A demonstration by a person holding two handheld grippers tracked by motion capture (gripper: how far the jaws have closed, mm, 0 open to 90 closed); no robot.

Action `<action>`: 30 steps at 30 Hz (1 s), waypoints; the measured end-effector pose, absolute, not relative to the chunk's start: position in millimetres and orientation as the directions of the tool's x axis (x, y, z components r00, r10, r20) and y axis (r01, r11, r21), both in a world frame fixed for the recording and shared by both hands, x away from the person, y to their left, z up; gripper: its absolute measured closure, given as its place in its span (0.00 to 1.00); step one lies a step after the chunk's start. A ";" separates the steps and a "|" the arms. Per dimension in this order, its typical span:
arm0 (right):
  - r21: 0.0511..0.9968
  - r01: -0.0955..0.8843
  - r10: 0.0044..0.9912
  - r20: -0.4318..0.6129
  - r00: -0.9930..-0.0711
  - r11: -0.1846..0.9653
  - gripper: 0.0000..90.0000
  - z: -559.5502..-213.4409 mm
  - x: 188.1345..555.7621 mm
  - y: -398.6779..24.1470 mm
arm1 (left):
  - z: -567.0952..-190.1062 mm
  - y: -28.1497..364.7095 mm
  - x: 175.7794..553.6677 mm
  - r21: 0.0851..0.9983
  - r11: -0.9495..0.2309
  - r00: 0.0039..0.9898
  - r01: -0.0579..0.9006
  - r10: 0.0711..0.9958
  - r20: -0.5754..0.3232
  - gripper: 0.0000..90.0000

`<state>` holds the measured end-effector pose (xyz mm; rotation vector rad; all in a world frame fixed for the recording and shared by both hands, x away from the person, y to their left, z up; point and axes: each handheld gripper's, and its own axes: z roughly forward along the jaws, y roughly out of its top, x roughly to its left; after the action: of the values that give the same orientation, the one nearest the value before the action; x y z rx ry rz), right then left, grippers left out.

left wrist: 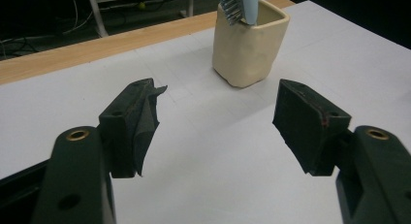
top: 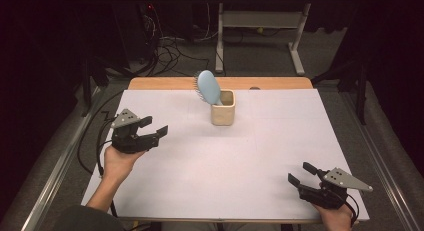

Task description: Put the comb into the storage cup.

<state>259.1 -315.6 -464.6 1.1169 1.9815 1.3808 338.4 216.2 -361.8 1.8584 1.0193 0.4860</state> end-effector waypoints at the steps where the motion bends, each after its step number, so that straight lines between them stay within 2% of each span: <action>1: 0.923 0.350 0.829 0.067 -0.555 0.160 0.33 -464.5 259.1 -315.7 | -362.0 216.5 337.9 0.868 -0.222 0.577 0.444 0.812 -0.087 0.37; 30: 0.924 0.348 0.832 0.068 -0.551 0.155 0.33 -464.6 259.3 -316.6 | -374.6 226.9 317.9 0.874 -0.198 0.571 0.444 0.814 -0.106 0.36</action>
<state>259.3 -316.6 -464.6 1.1197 1.9749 1.3826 317.9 226.9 -374.6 1.8325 1.0277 0.4774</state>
